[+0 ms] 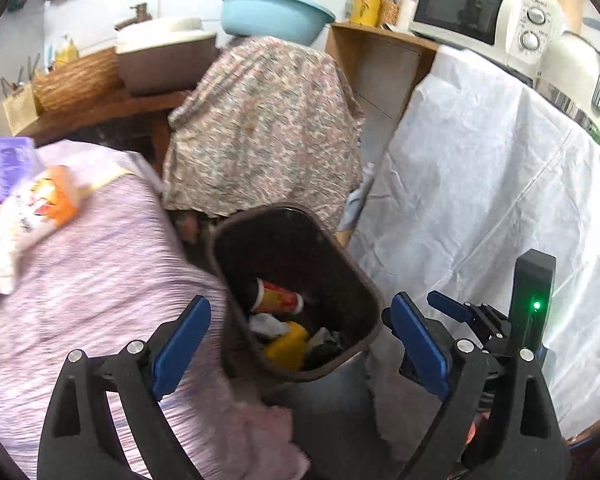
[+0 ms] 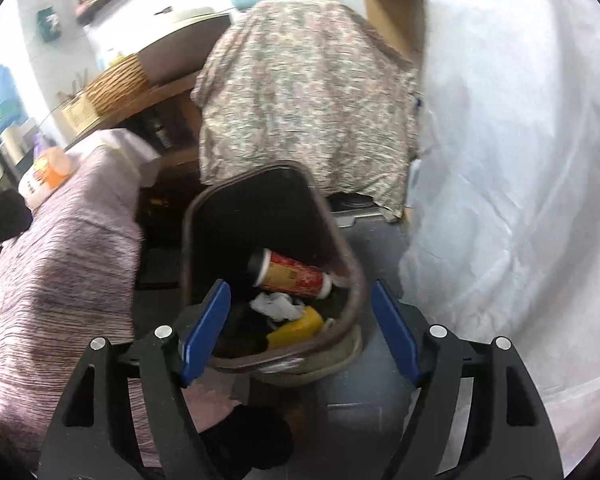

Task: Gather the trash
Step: 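Grasp the twisted white cloth with the left tool while the right tool grasps the purple bag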

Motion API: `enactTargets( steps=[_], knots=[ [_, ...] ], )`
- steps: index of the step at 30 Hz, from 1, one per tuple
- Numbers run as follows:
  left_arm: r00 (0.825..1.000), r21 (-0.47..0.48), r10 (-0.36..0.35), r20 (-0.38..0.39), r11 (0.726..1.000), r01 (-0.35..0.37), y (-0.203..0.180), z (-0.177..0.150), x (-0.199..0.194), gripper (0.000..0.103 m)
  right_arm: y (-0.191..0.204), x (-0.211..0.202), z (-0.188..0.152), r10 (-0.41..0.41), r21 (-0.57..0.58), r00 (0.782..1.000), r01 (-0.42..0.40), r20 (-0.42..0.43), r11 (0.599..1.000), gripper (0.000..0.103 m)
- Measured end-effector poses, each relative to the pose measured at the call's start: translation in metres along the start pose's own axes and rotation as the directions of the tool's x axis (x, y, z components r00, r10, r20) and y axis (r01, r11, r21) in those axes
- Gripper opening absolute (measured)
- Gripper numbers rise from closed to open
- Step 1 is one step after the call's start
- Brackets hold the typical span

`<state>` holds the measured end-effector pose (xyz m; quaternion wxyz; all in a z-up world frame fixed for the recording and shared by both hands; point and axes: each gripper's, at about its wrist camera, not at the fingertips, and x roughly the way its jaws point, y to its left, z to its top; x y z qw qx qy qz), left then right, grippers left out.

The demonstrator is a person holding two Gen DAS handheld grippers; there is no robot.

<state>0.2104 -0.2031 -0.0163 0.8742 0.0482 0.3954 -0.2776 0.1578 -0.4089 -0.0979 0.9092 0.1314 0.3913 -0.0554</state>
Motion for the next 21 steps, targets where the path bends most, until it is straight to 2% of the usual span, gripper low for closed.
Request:
enactTargets(
  steps=[2, 6, 10, 15, 19, 21],
  knots=[
    [1.000, 0.002, 0.014, 0.015, 1.000, -0.014, 0.012, 0.000, -0.012, 0.093, 0.013, -0.002, 0.002, 0.024, -0.019, 1.000, -0.024, 0.000, 1.000, 0.074],
    [0.994, 0.000, 0.099, 0.041, 0.995, -0.099, 0.050, -0.003, -0.038, 0.093, 0.047, -0.005, 0.009, 0.089, -0.079, 0.996, -0.089, 0.000, 0.993, 0.075],
    [0.973, -0.048, 0.227, 0.044, 0.973, -0.225, 0.102, -0.010, -0.054, 0.093, 0.078, -0.010, 0.014, 0.136, -0.143, 0.991, -0.135, -0.002, 0.980, 0.078],
    [0.945, -0.127, 0.326, 0.020, 0.938, -0.321, 0.160, -0.021, -0.067, 0.093, 0.111, -0.010, 0.017, 0.186, -0.202, 0.982, -0.185, -0.013, 0.962, 0.078],
    [0.929, -0.151, 0.369, 0.007, 0.919, -0.364, 0.194, -0.028, -0.073, 0.093, 0.132, -0.011, 0.018, 0.219, -0.240, 0.975, -0.220, -0.030, 0.946, 0.078],
    [0.927, -0.160, 0.376, -0.004, 0.915, -0.372, 0.207, -0.029, -0.073, 0.093, 0.144, -0.012, 0.017, 0.225, -0.264, 0.974, -0.227, -0.036, 0.938, 0.078]
  ],
)
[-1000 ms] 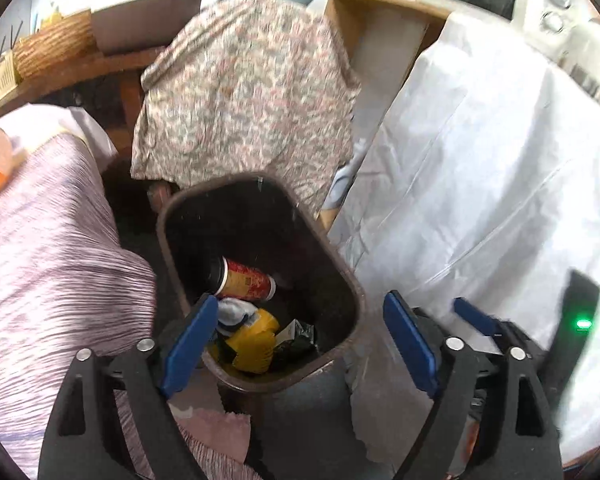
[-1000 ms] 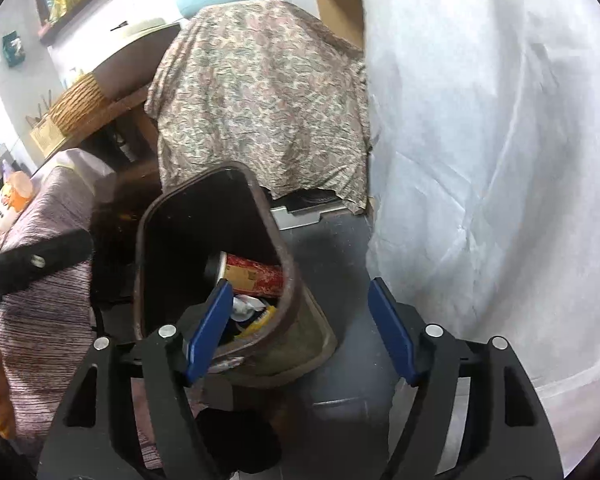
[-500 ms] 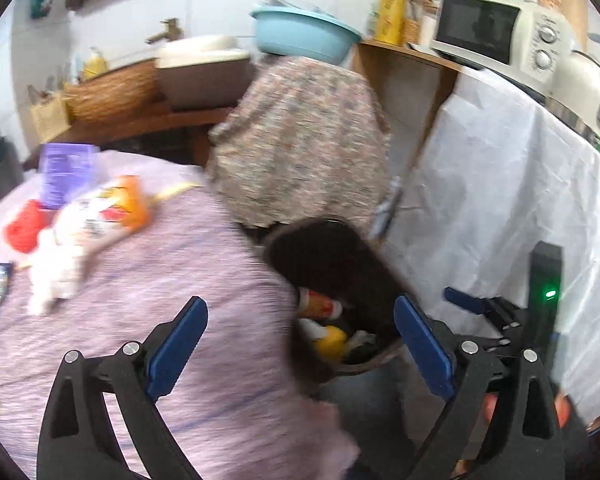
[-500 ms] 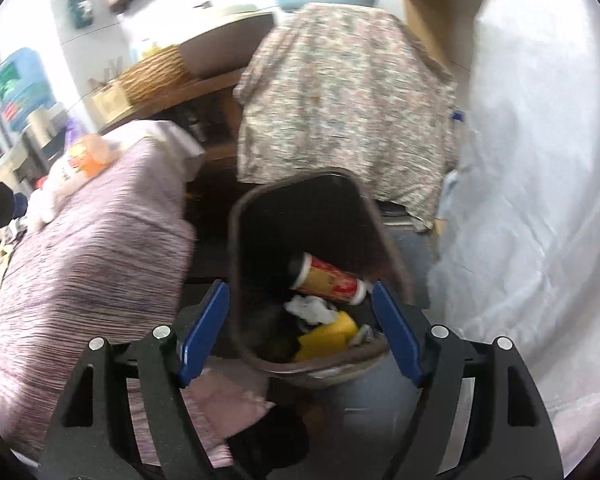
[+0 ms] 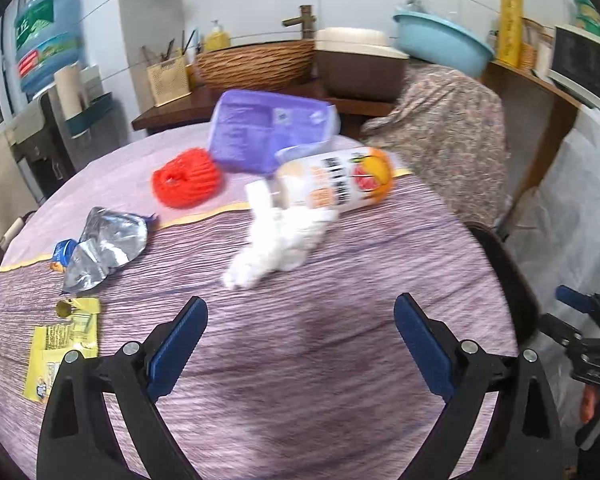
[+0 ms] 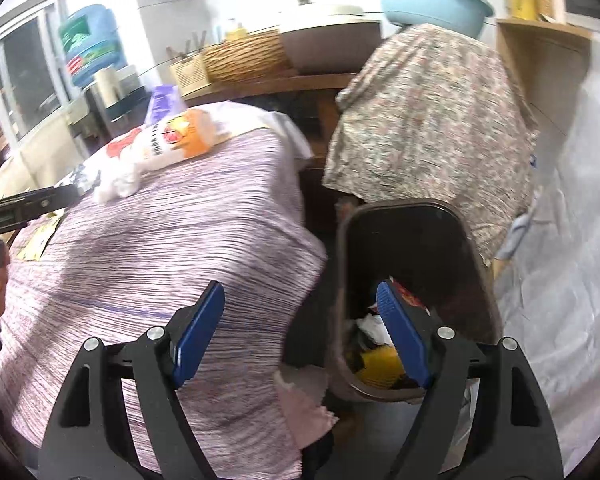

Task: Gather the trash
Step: 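Grasp the twisted white cloth with the left tool while the right tool grasps the purple bag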

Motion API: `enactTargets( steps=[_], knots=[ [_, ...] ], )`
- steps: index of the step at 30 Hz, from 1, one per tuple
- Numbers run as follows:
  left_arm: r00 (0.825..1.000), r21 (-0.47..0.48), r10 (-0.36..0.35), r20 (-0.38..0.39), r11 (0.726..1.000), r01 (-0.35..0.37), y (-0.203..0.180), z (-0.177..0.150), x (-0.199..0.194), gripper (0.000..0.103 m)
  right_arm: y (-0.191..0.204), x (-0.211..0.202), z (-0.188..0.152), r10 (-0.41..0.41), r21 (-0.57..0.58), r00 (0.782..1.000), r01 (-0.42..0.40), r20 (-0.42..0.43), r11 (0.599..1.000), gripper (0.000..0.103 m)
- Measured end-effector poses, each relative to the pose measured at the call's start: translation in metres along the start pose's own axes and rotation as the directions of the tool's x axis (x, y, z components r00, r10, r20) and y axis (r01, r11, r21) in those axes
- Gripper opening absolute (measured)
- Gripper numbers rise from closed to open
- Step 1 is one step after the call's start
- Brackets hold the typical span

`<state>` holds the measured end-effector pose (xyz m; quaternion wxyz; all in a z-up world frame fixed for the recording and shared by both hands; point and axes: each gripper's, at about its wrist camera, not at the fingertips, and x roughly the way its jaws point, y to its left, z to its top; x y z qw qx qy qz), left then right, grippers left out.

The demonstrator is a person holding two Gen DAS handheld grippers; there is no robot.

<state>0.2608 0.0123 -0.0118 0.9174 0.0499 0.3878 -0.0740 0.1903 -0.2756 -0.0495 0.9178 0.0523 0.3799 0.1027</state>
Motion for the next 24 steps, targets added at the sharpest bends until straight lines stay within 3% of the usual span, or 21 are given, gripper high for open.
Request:
enactTargets(
  steps=[13, 17, 19, 22, 24],
  knots=[
    [0.998, 0.085, 0.005, -0.056, 0.996, 0.000, 0.011, 0.023, 0.056, 0.068, 0.044, -0.007, 0.009, 0.014, -0.110, 1.000, -0.014, -0.004, 0.994, 0.079],
    [0.997, 0.054, -0.008, -0.078, 0.998, 0.012, 0.018, 0.022, 0.068, 0.045, 0.052, -0.005, 0.014, 0.022, -0.142, 1.000, -0.023, -0.006, 0.990, 0.079],
    [0.997, 0.029, -0.030, -0.072, 0.999, 0.032, 0.023, 0.022, 0.068, 0.041, 0.057, -0.001, 0.019, 0.025, -0.171, 1.000, -0.026, -0.006, 0.985, 0.079],
    [0.996, 0.006, -0.062, -0.061, 0.998, 0.063, 0.029, 0.021, 0.063, 0.024, 0.068, 0.007, 0.025, 0.037, -0.217, 0.999, -0.039, -0.013, 0.975, 0.079],
    [0.995, -0.012, -0.082, -0.056, 0.997, 0.081, 0.033, 0.021, 0.061, 0.021, 0.077, 0.013, 0.030, 0.049, -0.250, 0.999, -0.052, -0.018, 0.967, 0.079]
  ],
)
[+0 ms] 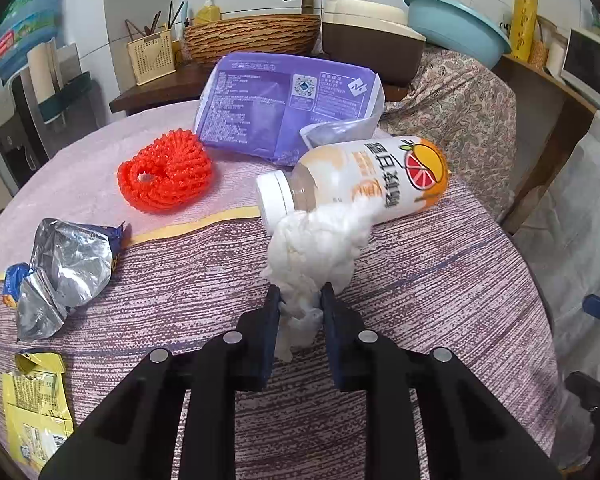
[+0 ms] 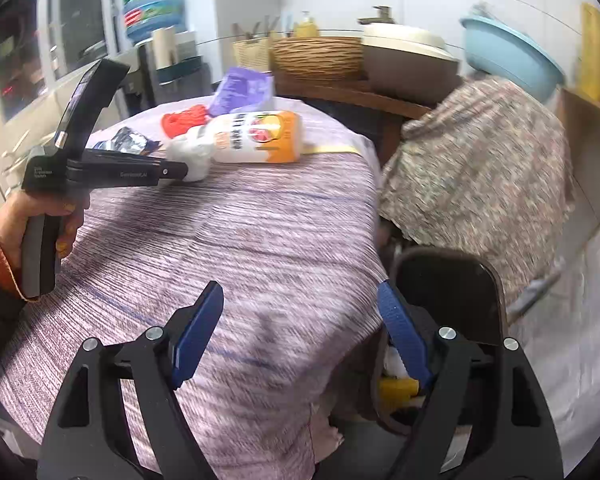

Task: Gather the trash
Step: 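Grasp the twisted white cloth with the left tool while the right tool grasps the purple bag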

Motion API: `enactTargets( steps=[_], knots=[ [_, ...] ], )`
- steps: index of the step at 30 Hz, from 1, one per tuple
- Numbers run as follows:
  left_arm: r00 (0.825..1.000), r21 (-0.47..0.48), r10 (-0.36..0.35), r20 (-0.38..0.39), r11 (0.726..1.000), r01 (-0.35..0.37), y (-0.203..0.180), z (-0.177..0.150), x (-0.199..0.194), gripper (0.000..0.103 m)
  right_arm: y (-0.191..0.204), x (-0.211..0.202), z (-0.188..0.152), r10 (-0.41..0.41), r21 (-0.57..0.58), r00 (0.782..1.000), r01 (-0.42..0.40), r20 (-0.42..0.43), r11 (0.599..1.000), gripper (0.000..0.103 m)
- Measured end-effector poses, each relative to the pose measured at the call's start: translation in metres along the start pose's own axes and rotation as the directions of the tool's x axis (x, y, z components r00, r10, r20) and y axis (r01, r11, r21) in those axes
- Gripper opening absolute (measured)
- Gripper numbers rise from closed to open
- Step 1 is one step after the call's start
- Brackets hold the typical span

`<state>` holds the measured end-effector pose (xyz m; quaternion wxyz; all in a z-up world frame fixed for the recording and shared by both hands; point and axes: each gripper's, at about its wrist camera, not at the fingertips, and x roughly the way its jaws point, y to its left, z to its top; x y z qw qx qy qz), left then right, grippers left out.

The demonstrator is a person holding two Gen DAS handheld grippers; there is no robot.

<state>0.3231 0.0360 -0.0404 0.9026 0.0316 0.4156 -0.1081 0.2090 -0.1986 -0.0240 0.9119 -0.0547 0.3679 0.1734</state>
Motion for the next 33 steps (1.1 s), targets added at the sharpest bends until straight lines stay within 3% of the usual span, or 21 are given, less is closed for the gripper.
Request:
enactTargets(
  steps=[11, 16, 24, 30, 33],
  knots=[
    [0.998, -0.020, -0.047, 0.040, 0.999, 0.048, 0.005, -0.006, -0.029, 0.019, 0.027, 0.027, 0.039, 0.081, -0.042, 0.997, -0.080, 0.015, 0.996, 0.079],
    [0.996, -0.035, -0.044, 0.072, 0.998, 0.047, 0.008, -0.007, -0.044, 0.019, 0.022, 0.043, 0.086, 0.119, 0.009, 0.991, -0.120, 0.060, 0.993, 0.079],
    [0.995, -0.073, -0.024, 0.093, 0.997, 0.031, 0.025, -0.004, -0.055, 0.019, 0.020, 0.103, 0.163, 0.135, 0.045, 0.990, -0.136, 0.032, 0.990, 0.079],
    [0.996, -0.098, -0.023, 0.090, 0.995, 0.032, 0.037, -0.007, -0.051, 0.019, 0.024, 0.153, 0.202, 0.089, 0.002, 0.996, -0.089, 0.001, 0.996, 0.067],
    [0.995, -0.103, -0.031, 0.094, 0.994, 0.040, 0.040, -0.007, -0.051, 0.019, 0.026, 0.172, 0.208, 0.086, -0.024, 0.996, -0.086, -0.030, 0.996, 0.055]
  ],
)
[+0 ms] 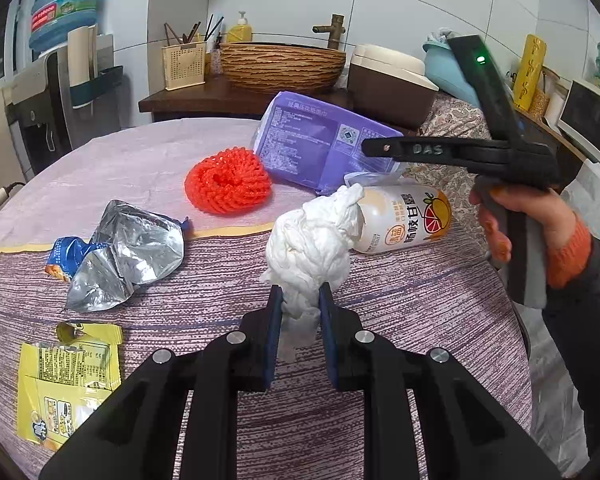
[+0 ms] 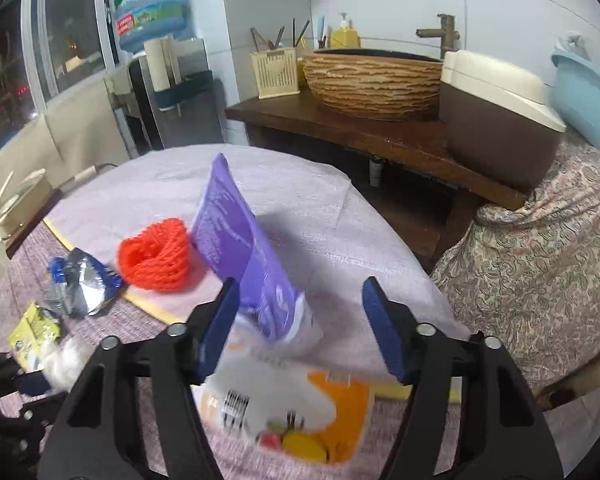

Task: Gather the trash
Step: 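Grasp the twisted white cloth with the left tool while the right tool grasps the purple bag, then carry cloth and purple bag over the bin and open both tools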

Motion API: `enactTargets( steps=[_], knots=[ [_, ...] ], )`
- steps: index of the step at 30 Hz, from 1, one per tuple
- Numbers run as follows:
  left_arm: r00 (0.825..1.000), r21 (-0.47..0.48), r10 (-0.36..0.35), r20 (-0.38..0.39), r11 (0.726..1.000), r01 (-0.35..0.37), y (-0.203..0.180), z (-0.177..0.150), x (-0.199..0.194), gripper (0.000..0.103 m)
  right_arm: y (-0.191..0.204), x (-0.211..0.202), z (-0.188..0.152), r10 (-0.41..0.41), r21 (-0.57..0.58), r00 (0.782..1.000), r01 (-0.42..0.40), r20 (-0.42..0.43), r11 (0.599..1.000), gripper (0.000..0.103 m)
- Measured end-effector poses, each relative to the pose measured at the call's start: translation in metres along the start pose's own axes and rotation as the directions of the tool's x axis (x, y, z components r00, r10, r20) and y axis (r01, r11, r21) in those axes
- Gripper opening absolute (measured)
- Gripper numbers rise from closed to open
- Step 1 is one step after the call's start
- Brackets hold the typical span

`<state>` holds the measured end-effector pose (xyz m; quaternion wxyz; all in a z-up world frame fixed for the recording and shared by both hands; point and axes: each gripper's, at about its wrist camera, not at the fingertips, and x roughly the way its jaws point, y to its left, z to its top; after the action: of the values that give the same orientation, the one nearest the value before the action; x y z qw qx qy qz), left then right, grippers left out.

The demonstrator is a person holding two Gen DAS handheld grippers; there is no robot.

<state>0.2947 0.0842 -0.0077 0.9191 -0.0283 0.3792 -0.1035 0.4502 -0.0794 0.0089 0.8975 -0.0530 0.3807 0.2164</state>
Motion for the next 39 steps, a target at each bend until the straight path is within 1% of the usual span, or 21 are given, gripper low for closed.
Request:
enactTargets(
  steps=[1, 2, 3, 4, 7, 10, 14, 18, 20, 23, 26, 31, 32, 36, 39],
  knots=[
    [1.000, -0.003, -0.003, 0.002, 1.000, 0.003, 0.001, 0.000, 0.000, 0.019, 0.001, 0.005, 0.001, -0.011, -0.015, 1.000, 0.011, -0.007, 1.000, 0.044],
    [1.000, -0.003, -0.004, 0.002, 1.000, 0.004, 0.000, 0.000, 0.000, 0.019, 0.001, 0.009, 0.002, -0.021, -0.024, 1.000, 0.021, -0.012, 0.999, 0.037],
    [1.000, -0.004, -0.004, 0.001, 1.000, 0.004, 0.001, 0.000, 0.001, 0.019, 0.001, 0.012, 0.001, -0.020, -0.024, 1.000, 0.020, -0.018, 1.000, 0.025],
    [1.000, -0.006, -0.004, 0.000, 1.000, 0.004, 0.001, 0.000, 0.002, 0.019, -0.001, 0.015, 0.000, -0.011, -0.017, 1.000, 0.010, -0.024, 1.000, 0.021],
    [1.000, -0.012, -0.003, -0.004, 1.000, 0.003, 0.002, -0.001, 0.004, 0.019, -0.002, 0.015, -0.002, -0.001, -0.016, 1.000, 0.001, -0.008, 1.000, 0.012],
    [1.000, -0.008, 0.005, 0.001, 1.000, -0.005, 0.001, 0.000, 0.003, 0.019, -0.002, 0.006, -0.001, 0.010, -0.015, 0.999, -0.010, 0.033, 1.000, 0.007],
    [1.000, -0.003, 0.005, 0.015, 1.000, -0.005, -0.003, 0.000, -0.002, 0.019, -0.002, -0.019, 0.006, -0.006, -0.019, 0.994, 0.008, 0.113, 1.000, 0.005],
    [0.999, 0.000, -0.007, 0.038, 1.000, 0.007, -0.012, 0.003, -0.011, 0.019, -0.008, -0.047, 0.011, -0.005, -0.002, 0.985, 0.005, 0.170, 1.000, 0.005],
    [0.999, 0.007, -0.015, 0.045, 1.000, 0.015, -0.018, 0.004, -0.015, 0.019, -0.012, -0.066, 0.008, -0.015, 0.003, 0.980, 0.015, 0.201, 1.000, 0.005],
    [0.997, 0.036, -0.044, 0.062, 0.998, 0.042, -0.039, 0.005, -0.021, 0.019, -0.021, -0.092, -0.001, -0.028, 0.020, 0.973, 0.024, 0.230, 1.000, 0.005],
    [0.994, 0.066, -0.084, 0.073, 0.995, 0.079, -0.063, 0.004, -0.026, 0.019, -0.036, -0.124, -0.018, -0.059, 0.047, 0.966, 0.049, 0.250, 0.998, 0.005],
    [0.986, 0.104, -0.156, 0.058, 0.983, 0.150, -0.105, -0.005, -0.023, 0.019, -0.070, -0.180, -0.069, -0.143, 0.096, 0.952, 0.121, 0.270, 0.988, 0.005],
    [0.984, 0.114, -0.172, 0.052, 0.980, 0.166, -0.115, -0.007, -0.022, 0.019, -0.070, -0.180, -0.069, -0.143, 0.096, 0.952, 0.121, 0.270, 0.988, 0.005],
    [0.970, 0.163, -0.242, 0.021, 0.958, 0.236, -0.160, -0.017, -0.016, 0.019, -0.099, -0.214, -0.115, -0.229, 0.143, 0.941, 0.198, 0.250, 0.970, 0.005],
    [0.958, 0.192, -0.288, -0.002, 0.940, 0.283, -0.190, -0.025, -0.011, 0.019, -0.115, -0.228, -0.148, -0.279, 0.185, 0.935, 0.240, 0.220, 0.953, 0.005]
  ],
)
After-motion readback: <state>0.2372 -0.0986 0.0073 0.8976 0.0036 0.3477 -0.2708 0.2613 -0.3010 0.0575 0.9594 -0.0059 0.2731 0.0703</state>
